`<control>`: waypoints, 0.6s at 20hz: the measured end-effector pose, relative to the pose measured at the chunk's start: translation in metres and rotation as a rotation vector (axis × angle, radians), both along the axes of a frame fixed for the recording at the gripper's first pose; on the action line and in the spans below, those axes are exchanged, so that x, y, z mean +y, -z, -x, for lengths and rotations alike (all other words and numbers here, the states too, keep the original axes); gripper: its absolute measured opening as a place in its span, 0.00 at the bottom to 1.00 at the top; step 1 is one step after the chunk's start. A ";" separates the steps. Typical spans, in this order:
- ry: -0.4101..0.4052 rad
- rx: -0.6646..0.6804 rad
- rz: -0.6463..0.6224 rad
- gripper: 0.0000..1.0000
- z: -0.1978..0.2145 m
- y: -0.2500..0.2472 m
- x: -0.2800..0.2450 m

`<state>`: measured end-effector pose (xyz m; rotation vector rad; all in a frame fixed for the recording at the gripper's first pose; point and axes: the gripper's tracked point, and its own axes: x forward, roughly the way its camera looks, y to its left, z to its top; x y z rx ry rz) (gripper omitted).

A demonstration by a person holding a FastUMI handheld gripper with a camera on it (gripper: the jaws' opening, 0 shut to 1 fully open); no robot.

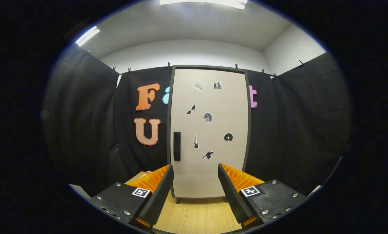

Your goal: Open the shoe cabinet door, grab the shoes and put them into the shoe cabinet, then close the shoe cabinet door.

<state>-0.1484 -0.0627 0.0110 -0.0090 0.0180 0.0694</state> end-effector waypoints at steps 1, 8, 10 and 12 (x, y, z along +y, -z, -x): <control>0.013 -0.002 0.000 0.86 0.003 -0.001 -0.002; 0.067 -0.005 0.002 0.87 0.017 -0.003 -0.020; 0.070 -0.001 -0.009 0.87 0.016 -0.002 -0.021; 0.071 0.003 -0.011 0.87 0.015 0.000 -0.021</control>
